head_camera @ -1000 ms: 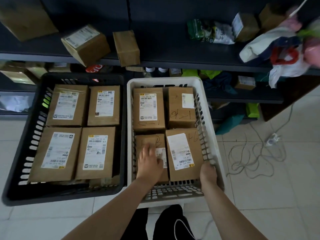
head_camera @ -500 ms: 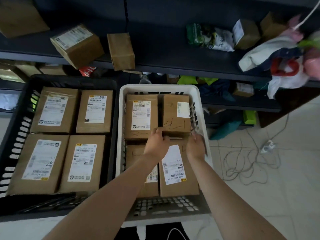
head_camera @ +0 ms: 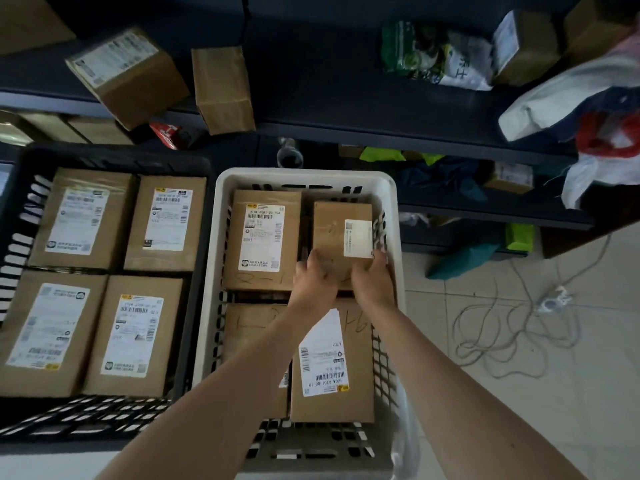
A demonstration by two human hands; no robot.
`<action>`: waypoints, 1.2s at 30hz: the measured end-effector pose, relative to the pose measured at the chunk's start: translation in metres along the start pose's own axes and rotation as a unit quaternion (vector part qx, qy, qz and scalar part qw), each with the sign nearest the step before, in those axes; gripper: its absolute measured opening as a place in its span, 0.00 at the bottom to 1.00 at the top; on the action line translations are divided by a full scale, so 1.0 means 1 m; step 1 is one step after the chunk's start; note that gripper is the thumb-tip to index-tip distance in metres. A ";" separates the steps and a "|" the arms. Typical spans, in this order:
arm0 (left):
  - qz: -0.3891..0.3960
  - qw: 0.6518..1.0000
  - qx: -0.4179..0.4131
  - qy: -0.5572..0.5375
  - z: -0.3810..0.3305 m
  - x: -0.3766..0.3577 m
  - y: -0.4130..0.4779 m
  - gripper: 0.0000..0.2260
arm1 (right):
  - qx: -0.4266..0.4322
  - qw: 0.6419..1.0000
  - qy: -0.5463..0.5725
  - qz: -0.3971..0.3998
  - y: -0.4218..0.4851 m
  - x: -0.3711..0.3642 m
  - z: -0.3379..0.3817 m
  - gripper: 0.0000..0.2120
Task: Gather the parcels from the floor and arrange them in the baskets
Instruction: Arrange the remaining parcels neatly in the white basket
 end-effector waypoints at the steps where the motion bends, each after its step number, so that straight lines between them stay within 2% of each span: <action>1: 0.003 1.000 -0.002 0.004 0.001 -0.002 -0.001 0.28 | 0.006 1.000 -0.001 -0.005 -0.002 0.000 -0.001 0.28; 5: -0.034 0.999 -0.032 -0.003 -0.001 0.006 -0.009 0.25 | -0.018 1.000 0.003 0.002 -0.008 0.001 -0.004 0.30; 9: -0.161 0.982 -0.044 -0.087 0.014 0.032 -0.018 0.24 | -0.021 1.000 0.001 0.017 -0.009 0.002 -0.006 0.31; 12: -0.258 0.965 -0.020 -0.048 0.038 0.056 -0.021 0.22 | -0.026 1.000 -0.001 0.011 -0.007 0.003 -0.006 0.30; 14: -0.227 0.974 -0.001 0.019 0.055 0.061 -0.012 0.24 | -0.026 1.000 -0.005 0.004 -0.007 0.002 -0.006 0.29; 16: -0.159 0.977 0.003 0.139 0.068 0.056 -0.004 0.28 | -0.022 1.000 -0.011 -0.003 -0.008 0.001 -0.005 0.29; 18: -0.130 0.965 -0.019 0.227 0.074 0.047 -0.005 0.30 | -0.012 1.000 -0.021 -0.006 -0.010 -0.001 -0.004 0.29; 21: -0.114 0.947 -0.064 0.294 0.078 0.034 -0.019 0.33 | -0.011 1.000 -0.028 -0.006 -0.012 -0.005 -0.005 0.29; 25: -0.095 0.950 -0.081 0.287 0.081 0.035 -0.027 0.32 | -0.008 0.999 -0.041 -0.013 -0.014 -0.012 -0.006 0.29; 28: -0.130 0.969 -0.041 0.207 0.090 0.059 -0.024 0.31 | 0.005 0.998 -0.049 -0.036 -0.017 -0.008 -0.003 0.30; 31: -0.108 0.986 -0.003 0.127 0.102 0.070 -0.016 0.34 | 0.006 0.998 -0.060 -0.036 -0.018 -0.004 -0.002 0.32; 36: -0.119 0.985 -0.037 0.123 0.106 0.072 -0.015 0.36 | 0.038 0.995 -0.088 -0.015 -0.020 -0.004 0.001 0.30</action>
Point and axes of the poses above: each hand's wrist, its own y-axis towards the middle knuckle, its own x-axis out of the back of the hand, z = x × y, the point moved 6 cm from there along y, towards the middle knuckle, and after that the axes turned 12 degrees about y, right-handed, at the moved point
